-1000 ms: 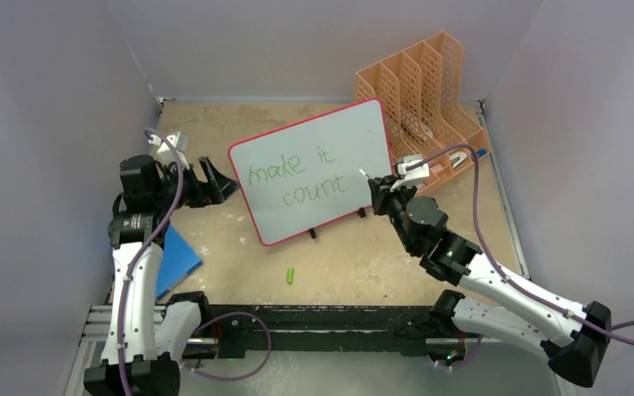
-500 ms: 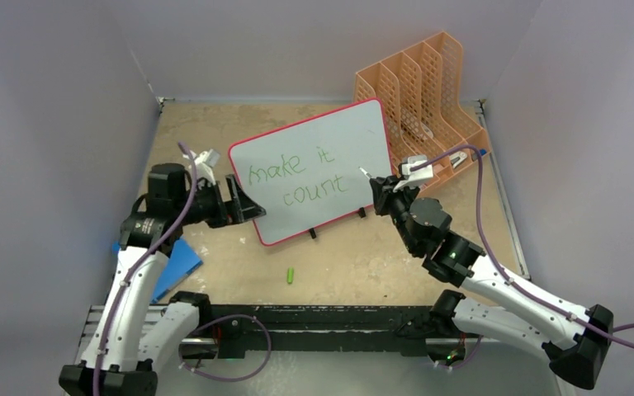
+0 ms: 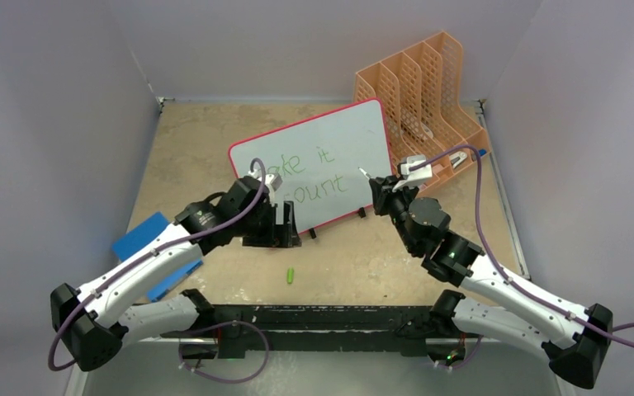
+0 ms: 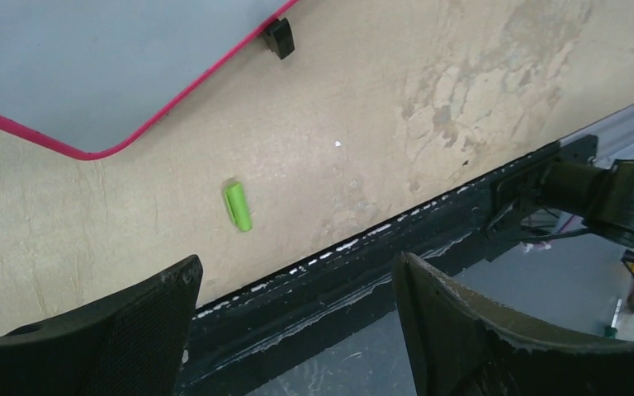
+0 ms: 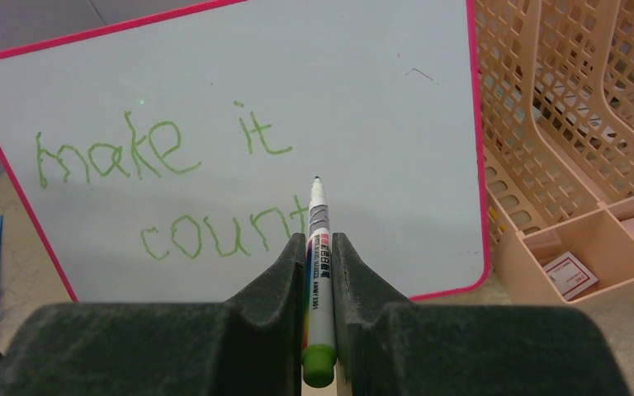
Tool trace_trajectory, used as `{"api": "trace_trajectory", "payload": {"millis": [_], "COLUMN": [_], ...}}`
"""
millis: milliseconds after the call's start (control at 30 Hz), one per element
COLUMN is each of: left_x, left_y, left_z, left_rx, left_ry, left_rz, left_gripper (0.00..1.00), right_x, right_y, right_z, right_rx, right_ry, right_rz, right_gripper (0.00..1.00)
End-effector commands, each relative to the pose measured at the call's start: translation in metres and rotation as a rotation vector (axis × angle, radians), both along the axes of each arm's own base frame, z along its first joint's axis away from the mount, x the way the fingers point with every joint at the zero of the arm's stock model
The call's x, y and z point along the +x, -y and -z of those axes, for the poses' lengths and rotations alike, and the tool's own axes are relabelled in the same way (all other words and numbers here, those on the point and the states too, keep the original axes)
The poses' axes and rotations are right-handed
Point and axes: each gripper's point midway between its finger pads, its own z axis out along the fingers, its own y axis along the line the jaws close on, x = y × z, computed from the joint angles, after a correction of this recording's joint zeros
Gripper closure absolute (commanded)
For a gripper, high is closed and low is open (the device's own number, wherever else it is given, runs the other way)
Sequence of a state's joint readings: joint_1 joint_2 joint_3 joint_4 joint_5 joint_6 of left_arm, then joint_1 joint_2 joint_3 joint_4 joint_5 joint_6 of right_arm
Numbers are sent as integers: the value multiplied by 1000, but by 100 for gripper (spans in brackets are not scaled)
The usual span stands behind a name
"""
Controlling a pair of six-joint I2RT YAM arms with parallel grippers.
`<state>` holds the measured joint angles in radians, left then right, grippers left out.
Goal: Write a sentence on the whiteboard
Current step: Pick up the pen cap from the center of the board.
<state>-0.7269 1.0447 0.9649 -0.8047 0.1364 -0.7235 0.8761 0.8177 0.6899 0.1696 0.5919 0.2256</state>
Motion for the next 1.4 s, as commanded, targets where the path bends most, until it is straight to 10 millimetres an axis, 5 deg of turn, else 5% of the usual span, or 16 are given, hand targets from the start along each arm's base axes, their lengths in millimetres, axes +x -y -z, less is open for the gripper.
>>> {"api": "trace_trajectory", "payload": {"millis": [0,467,767,967,1367], "left_x": [2,-44,-34,-34,-27], "left_y": [1,4,10,13,19], "left_z": [0,72,103,119,135], "left_rx": [56,277,316,326,379], "left_ry": [31,-90,-87,-95,-99], "left_rz": [-85,-72,-102,-91,-59], "left_gripper": [19,26,44,70,71], "right_x": [1,3,5,3,4], "right_y": [2,1,0,1,1], "right_z": [-13,-8,-6,-7,-7], "right_rx": [51,43,35,41,38], "right_ry": [29,21,15,21,20], "right_rz": [15,19,25,22,23], "right_gripper": [100,100,100,100,100]}}
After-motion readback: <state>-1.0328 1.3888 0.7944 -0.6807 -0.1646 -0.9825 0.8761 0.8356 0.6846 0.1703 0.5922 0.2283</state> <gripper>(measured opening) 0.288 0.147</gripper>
